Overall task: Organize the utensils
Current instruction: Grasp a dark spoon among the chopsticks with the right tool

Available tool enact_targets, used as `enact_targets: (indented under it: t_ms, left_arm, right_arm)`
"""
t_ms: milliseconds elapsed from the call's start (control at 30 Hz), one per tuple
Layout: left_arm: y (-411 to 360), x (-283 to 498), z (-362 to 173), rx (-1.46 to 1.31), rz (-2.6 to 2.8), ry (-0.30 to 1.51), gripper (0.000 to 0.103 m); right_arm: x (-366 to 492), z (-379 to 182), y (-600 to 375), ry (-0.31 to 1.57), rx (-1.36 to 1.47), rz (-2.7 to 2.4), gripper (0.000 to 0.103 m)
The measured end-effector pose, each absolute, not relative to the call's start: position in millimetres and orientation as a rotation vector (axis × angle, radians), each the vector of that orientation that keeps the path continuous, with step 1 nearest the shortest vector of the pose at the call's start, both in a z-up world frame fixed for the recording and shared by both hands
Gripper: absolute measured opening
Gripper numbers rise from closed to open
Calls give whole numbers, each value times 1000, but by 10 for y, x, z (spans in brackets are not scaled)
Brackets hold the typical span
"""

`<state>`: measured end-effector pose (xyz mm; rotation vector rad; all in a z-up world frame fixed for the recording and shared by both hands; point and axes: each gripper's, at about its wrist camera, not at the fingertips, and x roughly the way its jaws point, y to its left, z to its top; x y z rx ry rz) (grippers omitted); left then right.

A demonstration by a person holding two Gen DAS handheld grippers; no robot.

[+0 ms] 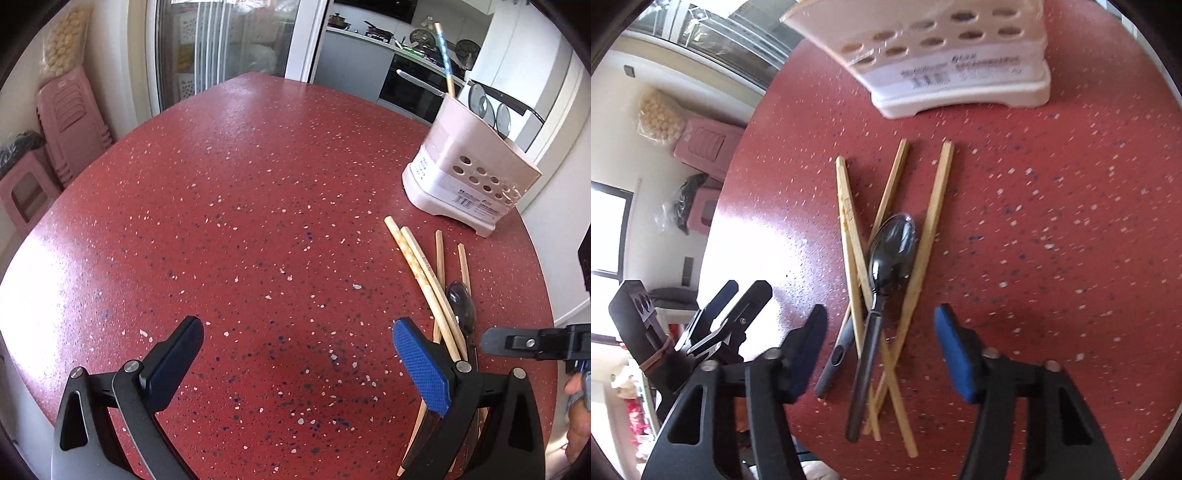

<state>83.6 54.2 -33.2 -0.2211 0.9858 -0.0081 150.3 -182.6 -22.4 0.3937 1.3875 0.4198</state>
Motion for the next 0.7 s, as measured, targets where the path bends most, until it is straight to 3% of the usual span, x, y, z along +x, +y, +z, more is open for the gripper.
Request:
enact_targets:
  t_ms: [67, 200, 367, 700]
  left_arm:
    - [543, 842, -348, -228, -11, 996, 103]
    - [486, 864, -365, -240, -58, 1017, 103]
    - [281, 908, -357, -214, -119, 1035, 103]
    - [-32, 1125, -427, -214, -181, 1113, 103]
  right_arm:
    - [1527, -261, -1788, 1400, 410, 425, 41]
    - [1541, -298, -1681, 1413, 413, 447, 31]
    - [1527, -336, -1684, 1412, 433, 460, 8]
    - [1508, -330, -1840, 1374, 476, 476, 3]
